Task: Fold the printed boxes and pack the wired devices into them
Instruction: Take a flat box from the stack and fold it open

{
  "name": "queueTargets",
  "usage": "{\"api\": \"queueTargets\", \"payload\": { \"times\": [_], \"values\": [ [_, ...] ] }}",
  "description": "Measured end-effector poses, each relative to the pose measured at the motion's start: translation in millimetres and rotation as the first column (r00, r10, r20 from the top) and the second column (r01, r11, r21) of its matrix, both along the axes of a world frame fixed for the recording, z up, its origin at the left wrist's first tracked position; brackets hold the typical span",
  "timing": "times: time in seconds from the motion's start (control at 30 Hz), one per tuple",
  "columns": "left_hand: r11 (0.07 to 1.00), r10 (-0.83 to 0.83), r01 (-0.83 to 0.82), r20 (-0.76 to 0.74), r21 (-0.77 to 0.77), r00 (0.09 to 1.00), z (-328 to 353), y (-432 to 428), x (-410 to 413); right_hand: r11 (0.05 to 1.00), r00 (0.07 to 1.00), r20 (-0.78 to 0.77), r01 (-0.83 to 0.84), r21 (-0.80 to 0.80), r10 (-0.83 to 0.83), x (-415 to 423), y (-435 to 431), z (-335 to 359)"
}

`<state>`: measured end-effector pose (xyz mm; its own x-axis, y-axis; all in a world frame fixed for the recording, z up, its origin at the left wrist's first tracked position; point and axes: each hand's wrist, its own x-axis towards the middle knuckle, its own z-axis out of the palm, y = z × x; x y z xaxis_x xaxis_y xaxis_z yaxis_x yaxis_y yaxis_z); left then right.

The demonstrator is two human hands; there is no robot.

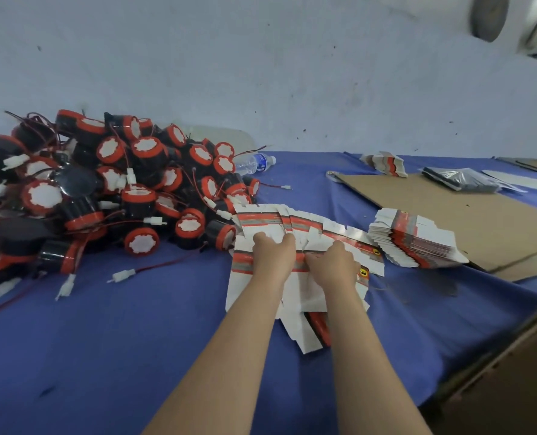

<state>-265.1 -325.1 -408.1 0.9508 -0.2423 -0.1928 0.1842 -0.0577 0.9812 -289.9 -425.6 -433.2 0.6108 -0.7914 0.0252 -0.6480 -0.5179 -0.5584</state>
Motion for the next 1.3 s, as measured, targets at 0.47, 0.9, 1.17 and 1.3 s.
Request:
{"api": "queueTargets", "payload": {
  "times": [0.47, 0.9, 1.17, 1.3],
  "values": [
    [0.943, 0.226, -0.139, 0.273, -0.302, 0.935, 56, 45, 5, 0.954, 0.566, 0.785, -0.281, -0.104, 0.252, -6, 71, 70],
    [0.914, 0.398, -0.35, 0.618, -0.205, 0.678, 4, 220, 36, 0.412, 0.429, 0.884, -0.851, 0.326, 0.188, 56, 227, 27],
    [0.908, 0.393, -0.388, 0.64, -0.157, 0.661, -29, 199, 37, 0.438, 0.483, 0.853, -0.822, 0.364, 0.197, 65, 215, 1],
    [0.962, 0.162, -0.26, 0.598, 0.08, 0.785, -35, 200, 34, 0.405, 0.567, 0.802, -0.788, 0.463, 0.186, 63, 204, -8]
  ]
}}
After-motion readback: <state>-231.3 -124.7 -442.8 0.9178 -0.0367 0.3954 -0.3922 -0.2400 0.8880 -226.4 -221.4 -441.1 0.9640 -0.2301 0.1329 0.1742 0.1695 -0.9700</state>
